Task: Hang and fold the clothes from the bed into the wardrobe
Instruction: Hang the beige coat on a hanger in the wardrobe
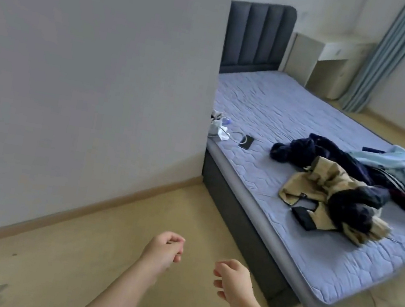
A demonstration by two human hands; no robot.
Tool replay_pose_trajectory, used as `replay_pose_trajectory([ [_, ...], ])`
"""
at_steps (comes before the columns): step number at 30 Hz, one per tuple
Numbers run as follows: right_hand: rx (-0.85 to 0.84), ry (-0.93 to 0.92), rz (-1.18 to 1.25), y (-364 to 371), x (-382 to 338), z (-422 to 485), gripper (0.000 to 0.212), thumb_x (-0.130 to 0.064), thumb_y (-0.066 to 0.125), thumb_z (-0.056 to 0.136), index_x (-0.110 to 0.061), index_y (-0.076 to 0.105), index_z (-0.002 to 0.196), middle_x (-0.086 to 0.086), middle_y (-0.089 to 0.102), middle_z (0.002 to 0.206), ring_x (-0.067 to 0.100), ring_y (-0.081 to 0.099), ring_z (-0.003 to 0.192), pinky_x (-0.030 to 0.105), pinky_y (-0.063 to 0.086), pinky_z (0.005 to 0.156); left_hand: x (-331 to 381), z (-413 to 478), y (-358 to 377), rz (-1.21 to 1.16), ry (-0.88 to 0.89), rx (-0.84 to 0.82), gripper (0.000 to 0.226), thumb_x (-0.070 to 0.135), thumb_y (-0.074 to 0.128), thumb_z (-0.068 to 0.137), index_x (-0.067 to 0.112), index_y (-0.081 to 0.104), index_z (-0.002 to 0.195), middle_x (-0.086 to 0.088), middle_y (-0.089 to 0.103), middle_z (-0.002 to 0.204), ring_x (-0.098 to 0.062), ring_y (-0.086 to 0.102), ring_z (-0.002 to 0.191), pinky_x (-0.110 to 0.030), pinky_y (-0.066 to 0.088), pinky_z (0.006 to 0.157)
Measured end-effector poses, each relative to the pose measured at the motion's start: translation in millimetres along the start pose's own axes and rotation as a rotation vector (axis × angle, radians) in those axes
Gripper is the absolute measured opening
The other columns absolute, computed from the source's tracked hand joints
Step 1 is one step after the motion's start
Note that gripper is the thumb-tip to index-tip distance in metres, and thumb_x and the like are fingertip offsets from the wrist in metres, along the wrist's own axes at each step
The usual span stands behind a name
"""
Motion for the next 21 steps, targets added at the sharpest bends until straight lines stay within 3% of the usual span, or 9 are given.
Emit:
replay_pose_trajectory([
  [9, 0.166, 0.112, 0.172, -125, 3, 84, 0.015, -0.002, 0.046, 0.084, -0.009, 0.060, 0.083, 0.005, 0.052, 0.066, 0.016, 0.041, 0.052, 0.022, 0.030, 0.046, 78, 77, 142, 0.091, 0.006, -0.199, 0.015, 0.011, 0.047, 0.093, 0.017, 0.057, 0.086, 0.002, 0.058, 0.074, -0.009, 0.052, 0.058, -0.020, 0.034, 0.051],
  [14, 0.254, 0.147, 0.221, -188, -24, 152, 0.013, -0.005, 0.046, 0.088, -0.009, 0.058, 0.084, 0.006, 0.052, 0.072, 0.016, 0.045, 0.059, 0.023, 0.034, 0.051, 138, 145, 210, 0.108, 0.017, -0.279, 0.017, 0.007, 0.046, 0.093, 0.015, 0.057, 0.084, -0.001, 0.057, 0.074, -0.009, 0.052, 0.057, -0.009, 0.036, 0.038],
  [17, 0.267, 0.175, 0.234, -214, -49, 189, 0.012, -0.004, 0.043, 0.089, -0.006, 0.054, 0.085, 0.007, 0.046, 0.072, 0.016, 0.039, 0.057, 0.023, 0.029, 0.049, 181, 188, 247, 0.133, 0.017, -0.313, 0.016, 0.012, 0.047, 0.094, 0.018, 0.058, 0.084, 0.000, 0.059, 0.075, -0.010, 0.054, 0.060, -0.017, 0.037, 0.048],
  [21, 0.346, 0.198, 0.261, -257, -69, 227, 0.014, -0.008, 0.043, 0.092, -0.009, 0.056, 0.087, 0.007, 0.052, 0.078, 0.018, 0.046, 0.066, 0.025, 0.035, 0.053, 224, 232, 302, 0.177, 0.026, -0.379, 0.017, 0.014, 0.046, 0.095, 0.021, 0.057, 0.084, 0.001, 0.059, 0.077, -0.009, 0.054, 0.063, -0.018, 0.039, 0.054],
])
Point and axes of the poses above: each hand's wrist, its own z-axis towards the middle knuckle, its own y-axis out of the palm, x = y × z, the point moved 9 cm from there along z, towards the middle knuckle
